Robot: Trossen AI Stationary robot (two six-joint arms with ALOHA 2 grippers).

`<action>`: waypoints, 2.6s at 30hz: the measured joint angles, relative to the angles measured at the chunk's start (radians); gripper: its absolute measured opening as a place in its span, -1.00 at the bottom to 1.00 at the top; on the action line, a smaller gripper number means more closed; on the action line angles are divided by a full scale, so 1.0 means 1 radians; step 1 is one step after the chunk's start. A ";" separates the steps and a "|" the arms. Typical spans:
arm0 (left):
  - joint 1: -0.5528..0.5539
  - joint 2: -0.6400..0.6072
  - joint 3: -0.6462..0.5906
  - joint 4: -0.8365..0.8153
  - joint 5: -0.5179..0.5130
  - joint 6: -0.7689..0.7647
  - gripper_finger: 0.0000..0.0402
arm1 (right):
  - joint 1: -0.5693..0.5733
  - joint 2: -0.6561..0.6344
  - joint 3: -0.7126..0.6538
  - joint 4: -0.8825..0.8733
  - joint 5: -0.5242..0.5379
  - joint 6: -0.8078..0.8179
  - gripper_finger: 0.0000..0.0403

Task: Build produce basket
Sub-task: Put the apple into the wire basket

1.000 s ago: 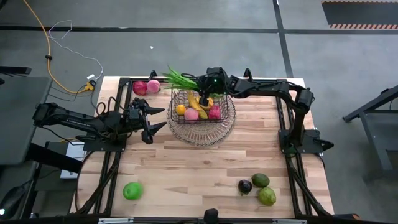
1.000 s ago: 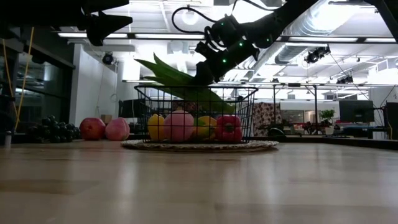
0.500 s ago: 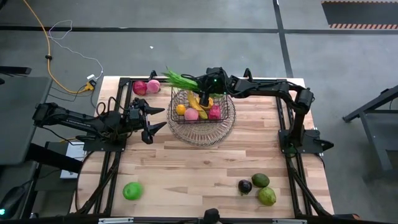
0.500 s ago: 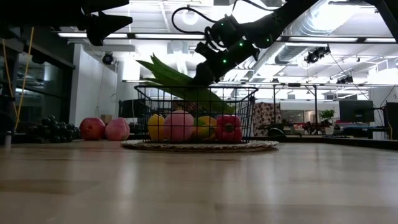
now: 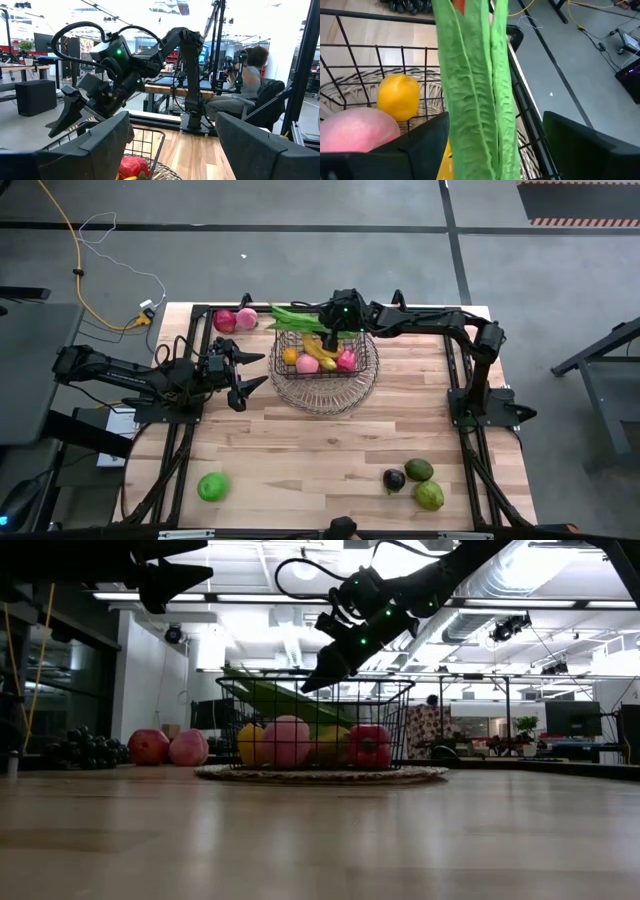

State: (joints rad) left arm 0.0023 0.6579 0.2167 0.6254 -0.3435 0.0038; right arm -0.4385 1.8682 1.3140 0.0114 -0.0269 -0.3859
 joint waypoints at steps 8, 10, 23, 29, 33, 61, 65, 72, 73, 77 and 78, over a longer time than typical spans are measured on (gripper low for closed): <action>0.000 0.000 0.000 -0.005 0.000 0.000 0.42 | 0.000 -0.083 -0.001 -0.108 -0.004 -0.008 0.56; 0.000 0.000 0.000 -0.007 0.000 0.000 0.42 | -0.002 -0.119 -0.001 -0.167 -0.016 0.007 0.56; 0.000 0.000 0.000 -0.016 0.000 0.001 0.42 | 0.029 -0.497 -0.517 0.173 -0.256 0.213 0.56; 0.000 0.000 0.000 -0.016 0.000 0.001 0.42 | 0.082 -0.658 -0.797 0.606 -0.230 0.387 0.56; 0.000 0.000 0.000 -0.017 -0.002 0.001 0.42 | 0.122 -0.707 -0.896 0.813 -0.230 0.461 0.56; 0.000 0.000 0.000 -0.019 0.011 0.036 0.42 | 0.184 -0.716 -0.930 0.853 -0.226 0.453 0.56; 0.000 0.000 0.000 -0.017 0.011 0.025 0.43 | 0.184 -0.716 -0.930 0.853 -0.226 0.456 0.56; -0.003 0.006 0.000 -0.035 0.004 -0.004 0.57 | 0.184 -0.716 -0.930 0.852 -0.225 0.456 0.56; -0.003 0.007 0.001 -0.041 0.003 -0.011 0.60 | 0.184 -0.716 -0.930 0.852 -0.225 0.456 0.56; -0.003 0.020 0.048 -0.154 -0.008 -0.048 0.70 | 0.184 -0.716 -0.930 0.851 -0.225 0.457 0.56; -0.003 0.027 0.065 -0.185 -0.009 -0.053 0.72 | 0.184 -0.716 -0.930 0.851 -0.225 0.457 0.56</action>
State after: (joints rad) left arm -0.0006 0.6847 0.2816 0.4401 -0.3529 -0.0496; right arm -0.2543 1.1522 0.3840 0.8627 -0.2520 0.0708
